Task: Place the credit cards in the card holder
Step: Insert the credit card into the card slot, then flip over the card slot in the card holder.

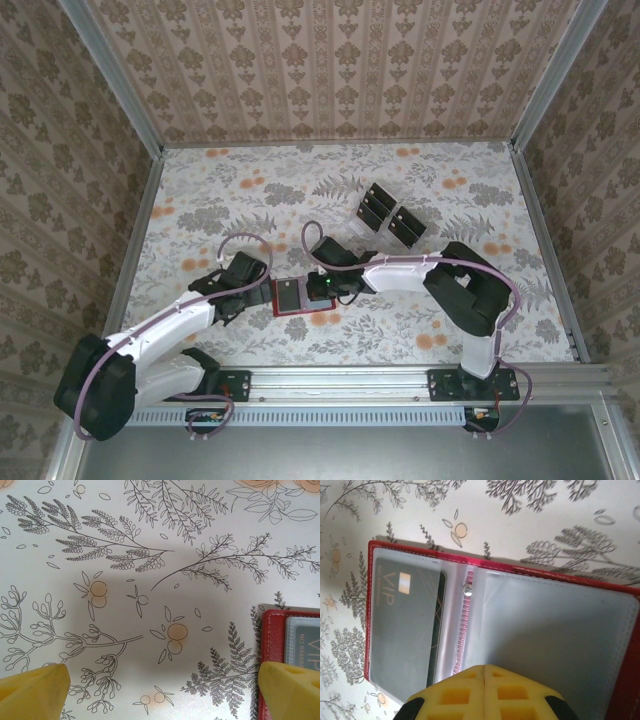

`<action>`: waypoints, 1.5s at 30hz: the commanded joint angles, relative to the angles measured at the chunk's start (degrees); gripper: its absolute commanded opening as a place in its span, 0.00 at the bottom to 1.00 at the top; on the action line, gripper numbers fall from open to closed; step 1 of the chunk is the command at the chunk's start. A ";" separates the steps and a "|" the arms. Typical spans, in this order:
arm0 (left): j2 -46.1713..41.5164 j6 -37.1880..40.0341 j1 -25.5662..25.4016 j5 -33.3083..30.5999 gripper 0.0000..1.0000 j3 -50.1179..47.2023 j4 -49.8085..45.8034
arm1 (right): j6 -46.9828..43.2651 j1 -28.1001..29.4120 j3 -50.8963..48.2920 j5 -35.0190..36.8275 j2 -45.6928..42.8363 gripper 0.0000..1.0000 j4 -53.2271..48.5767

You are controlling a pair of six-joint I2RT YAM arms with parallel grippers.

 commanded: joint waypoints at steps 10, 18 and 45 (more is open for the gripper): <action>-0.17 1.80 -0.05 1.89 1.00 1.74 0.74 | -3.20 -0.44 1.16 5.34 -6.79 0.35 -7.68; 0.50 1.13 -1.50 2.27 1.00 2.54 1.11 | -4.35 -1.54 2.48 5.75 -4.03 0.37 -8.14; -6.98 -3.03 -14.72 1.79 1.00 -5.68 9.09 | 5.50 -1.43 4.64 -2.78 4.86 0.42 1.16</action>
